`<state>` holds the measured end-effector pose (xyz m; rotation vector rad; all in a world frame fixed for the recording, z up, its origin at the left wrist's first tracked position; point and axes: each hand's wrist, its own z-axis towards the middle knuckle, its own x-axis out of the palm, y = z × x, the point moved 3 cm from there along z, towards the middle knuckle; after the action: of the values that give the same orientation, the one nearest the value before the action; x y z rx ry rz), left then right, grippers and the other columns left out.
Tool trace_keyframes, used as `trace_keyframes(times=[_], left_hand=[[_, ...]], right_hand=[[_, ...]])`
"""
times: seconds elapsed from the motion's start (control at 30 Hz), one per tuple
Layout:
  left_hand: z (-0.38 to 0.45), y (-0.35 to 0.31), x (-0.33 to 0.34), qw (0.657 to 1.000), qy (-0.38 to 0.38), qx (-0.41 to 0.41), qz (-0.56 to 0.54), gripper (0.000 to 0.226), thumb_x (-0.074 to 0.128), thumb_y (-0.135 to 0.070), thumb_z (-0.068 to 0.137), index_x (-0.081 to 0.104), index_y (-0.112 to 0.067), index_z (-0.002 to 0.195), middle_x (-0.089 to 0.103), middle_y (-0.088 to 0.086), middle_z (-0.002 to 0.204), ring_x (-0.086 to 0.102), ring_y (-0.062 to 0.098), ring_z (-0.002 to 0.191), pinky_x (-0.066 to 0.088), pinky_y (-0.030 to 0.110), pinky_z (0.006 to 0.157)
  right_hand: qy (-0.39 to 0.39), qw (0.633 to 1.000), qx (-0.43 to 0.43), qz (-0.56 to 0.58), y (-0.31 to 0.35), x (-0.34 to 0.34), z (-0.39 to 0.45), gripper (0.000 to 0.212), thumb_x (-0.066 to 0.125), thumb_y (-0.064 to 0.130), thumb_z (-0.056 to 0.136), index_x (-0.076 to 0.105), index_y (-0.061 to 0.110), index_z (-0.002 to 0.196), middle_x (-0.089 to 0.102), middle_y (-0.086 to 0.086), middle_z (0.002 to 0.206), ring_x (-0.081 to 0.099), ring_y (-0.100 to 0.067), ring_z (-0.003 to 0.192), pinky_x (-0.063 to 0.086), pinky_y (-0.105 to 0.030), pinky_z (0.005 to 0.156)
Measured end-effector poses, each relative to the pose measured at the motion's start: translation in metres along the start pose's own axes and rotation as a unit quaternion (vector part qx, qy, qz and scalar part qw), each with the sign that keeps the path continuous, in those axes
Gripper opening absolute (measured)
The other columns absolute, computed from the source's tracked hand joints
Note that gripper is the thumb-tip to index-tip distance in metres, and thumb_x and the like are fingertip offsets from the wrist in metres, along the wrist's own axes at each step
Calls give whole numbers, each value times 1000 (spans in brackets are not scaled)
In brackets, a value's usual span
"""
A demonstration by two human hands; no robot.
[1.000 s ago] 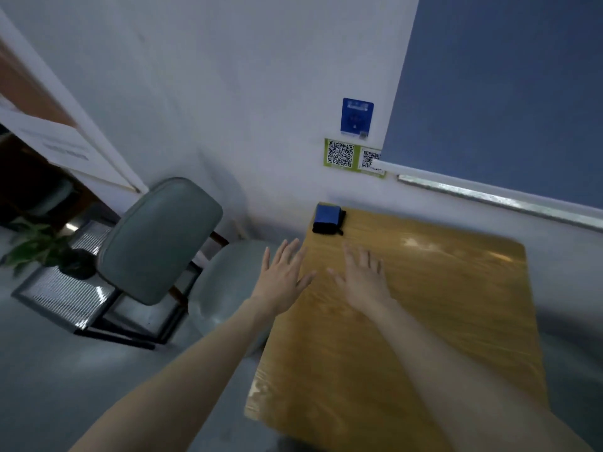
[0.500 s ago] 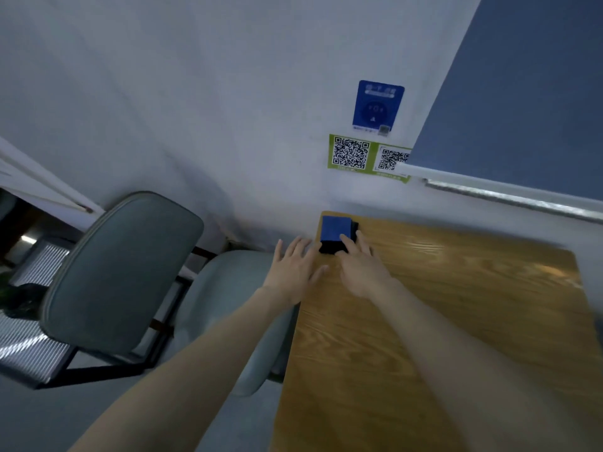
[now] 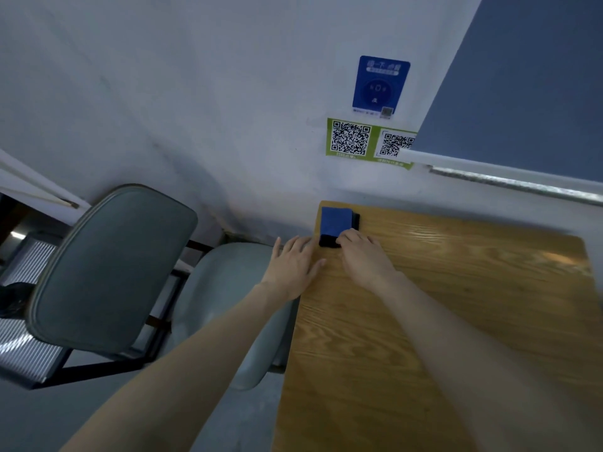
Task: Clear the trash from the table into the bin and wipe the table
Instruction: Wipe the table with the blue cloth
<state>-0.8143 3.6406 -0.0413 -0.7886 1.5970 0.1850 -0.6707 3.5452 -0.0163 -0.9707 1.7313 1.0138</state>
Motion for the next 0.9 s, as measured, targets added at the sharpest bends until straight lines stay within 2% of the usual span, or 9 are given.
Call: trace_keyframes(times=[0.07, 0.13, 0.2, 0.27, 0.4, 0.63, 0.8, 0.9], left_hand=[[-1, -2, 2, 1000, -7, 2, -9, 54, 32, -56, 100, 38, -26, 145, 46, -2, 148, 36, 22, 142, 13, 54, 122], [-4, -5, 4, 1000, -9, 5, -14, 50, 39, -51, 100, 40, -24, 144, 49, 0, 146, 41, 23, 138, 17, 52, 121], [-8, -9, 6, 1000, -9, 11, -11, 50, 45, -43, 100, 39, -23, 145, 48, 0, 147, 43, 24, 138, 20, 48, 120], [-13, -14, 9, 1000, -8, 19, -9, 52, 49, -38, 99, 37, -22, 148, 46, -1, 149, 42, 23, 138, 24, 44, 118], [-22, -20, 15, 1000, 25, 10, -14, 58, 52, -32, 97, 32, -24, 150, 40, -1, 152, 41, 24, 138, 30, 42, 111], [-41, -45, 24, 998, 55, 4, -25, 67, 59, -30, 94, 26, -28, 152, 37, 0, 152, 42, 27, 135, 36, 45, 110], [-55, -69, 41, 997, 68, -21, -44, 69, 59, -31, 94, 24, -31, 153, 35, 0, 154, 37, 28, 139, 35, 49, 112], [-57, -83, 46, 996, 70, -30, -43, 63, 58, -32, 94, 30, -33, 150, 40, 2, 148, 42, 29, 133, 36, 47, 111]], right_hand=[[-5, 1000, 16, 22, 0, -2, -3, 33, 50, 16, 100, 55, 13, 132, 48, -2, 134, 50, -22, 123, 42, -41, 104], [7, 999, 26, 23, 1, -4, -7, 24, 53, 19, 99, 60, 13, 121, 53, -2, 123, 55, -22, 108, 47, -38, 93], [15, 999, 30, 14, 2, -4, -12, 22, 60, 26, 96, 58, 15, 115, 57, -2, 115, 52, -24, 108, 45, -36, 88], [34, 999, 40, 14, 2, -2, -21, 29, 66, 30, 92, 50, 16, 113, 60, -2, 110, 50, -26, 110, 40, -36, 83], [82, 996, 32, -24, 2, 6, -43, 43, 71, 32, 87, 46, 21, 120, 58, -2, 112, 47, -27, 110, 42, -40, 90], [118, 993, 30, -1, -7, 15, -83, 14, 64, 31, 91, 57, 26, 102, 52, 0, 107, 43, -27, 109, 40, -40, 91], [154, 988, 25, -7, -19, 14, -111, 14, 64, 29, 87, 61, 24, 100, 48, 1, 105, 43, -25, 109, 39, -40, 93], [178, 983, 27, -21, -32, 16, -128, 12, 65, 28, 85, 60, 24, 95, 46, 1, 103, 42, -25, 111, 37, -40, 90]])
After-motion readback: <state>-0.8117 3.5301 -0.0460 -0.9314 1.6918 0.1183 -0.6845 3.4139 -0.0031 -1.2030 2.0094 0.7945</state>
